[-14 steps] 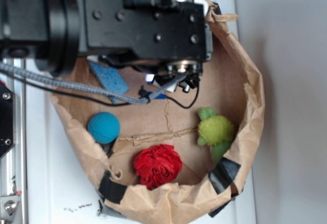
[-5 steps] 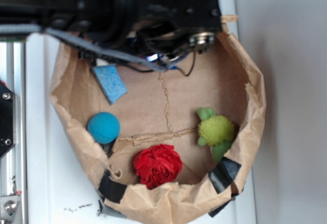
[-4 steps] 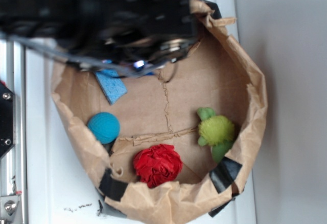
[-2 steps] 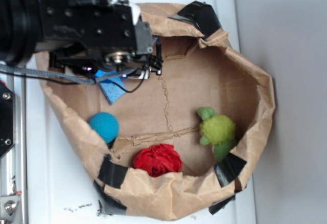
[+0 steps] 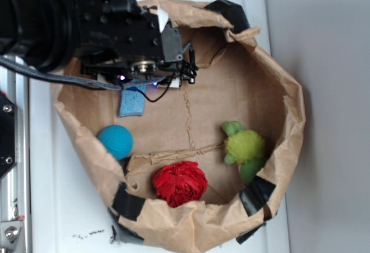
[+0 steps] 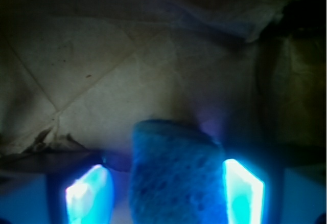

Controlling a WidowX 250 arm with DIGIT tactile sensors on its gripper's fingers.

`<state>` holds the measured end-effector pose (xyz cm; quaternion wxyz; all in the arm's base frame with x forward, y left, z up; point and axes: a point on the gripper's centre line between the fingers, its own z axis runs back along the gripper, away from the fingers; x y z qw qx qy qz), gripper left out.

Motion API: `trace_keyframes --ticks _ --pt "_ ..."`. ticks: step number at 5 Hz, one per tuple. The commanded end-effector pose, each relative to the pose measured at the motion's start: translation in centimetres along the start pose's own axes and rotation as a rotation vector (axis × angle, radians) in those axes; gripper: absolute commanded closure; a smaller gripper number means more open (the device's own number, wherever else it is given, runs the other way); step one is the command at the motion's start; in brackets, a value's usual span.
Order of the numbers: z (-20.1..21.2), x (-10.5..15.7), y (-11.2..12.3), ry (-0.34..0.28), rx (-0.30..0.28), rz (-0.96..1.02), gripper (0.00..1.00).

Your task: Grab the blue sponge.

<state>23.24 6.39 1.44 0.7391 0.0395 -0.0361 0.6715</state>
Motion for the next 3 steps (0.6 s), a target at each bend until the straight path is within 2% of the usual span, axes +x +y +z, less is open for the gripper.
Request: trace_keyframes --ticks 1,2,3 --pt "2.5 0.4 -1.7 0.015 0.026 0.072 1.0" --pt "4.7 0.6 -3.0 0.019 -0.045 -0.044 1.0" --pt "7.9 0.9 -3.9 0.019 -0.15 -0.285 1.0"
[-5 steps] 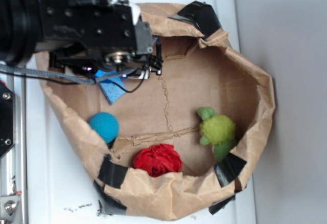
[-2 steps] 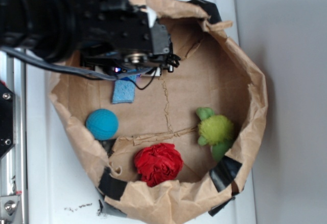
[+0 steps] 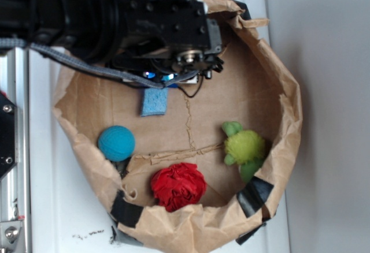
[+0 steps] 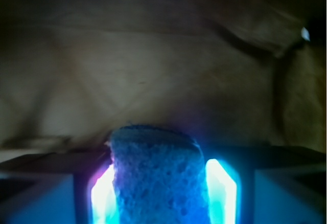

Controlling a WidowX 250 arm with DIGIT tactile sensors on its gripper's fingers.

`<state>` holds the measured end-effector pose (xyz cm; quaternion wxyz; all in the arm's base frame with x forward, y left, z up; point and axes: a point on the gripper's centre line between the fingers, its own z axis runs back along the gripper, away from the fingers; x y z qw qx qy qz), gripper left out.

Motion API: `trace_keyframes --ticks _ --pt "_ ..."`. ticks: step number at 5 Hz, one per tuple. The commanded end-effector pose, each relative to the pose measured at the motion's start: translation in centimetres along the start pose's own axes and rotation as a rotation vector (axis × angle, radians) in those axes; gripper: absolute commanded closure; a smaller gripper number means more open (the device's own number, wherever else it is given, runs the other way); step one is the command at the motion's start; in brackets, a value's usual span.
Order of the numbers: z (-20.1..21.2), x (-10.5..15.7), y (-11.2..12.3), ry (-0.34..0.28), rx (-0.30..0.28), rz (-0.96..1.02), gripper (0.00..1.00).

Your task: Grab the blue sponge.

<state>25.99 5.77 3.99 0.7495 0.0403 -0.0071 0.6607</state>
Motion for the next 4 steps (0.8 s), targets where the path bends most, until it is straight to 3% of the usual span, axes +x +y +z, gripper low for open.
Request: trace_keyframes --ticks 1,2,3,4 --pt "8.1 0.8 -0.7 -0.1 -0.27 -0.5 1.0" --pt "11.2 -0.3 -0.1 -0.172 -0.275 -0.745 1.0" --pt "13.9 -0.9 0.5 -0.17 -0.155 -0.945 1.0" --pt "15.2 -0.1 1.1 -0.174 -0.167 -0.964 1.0"
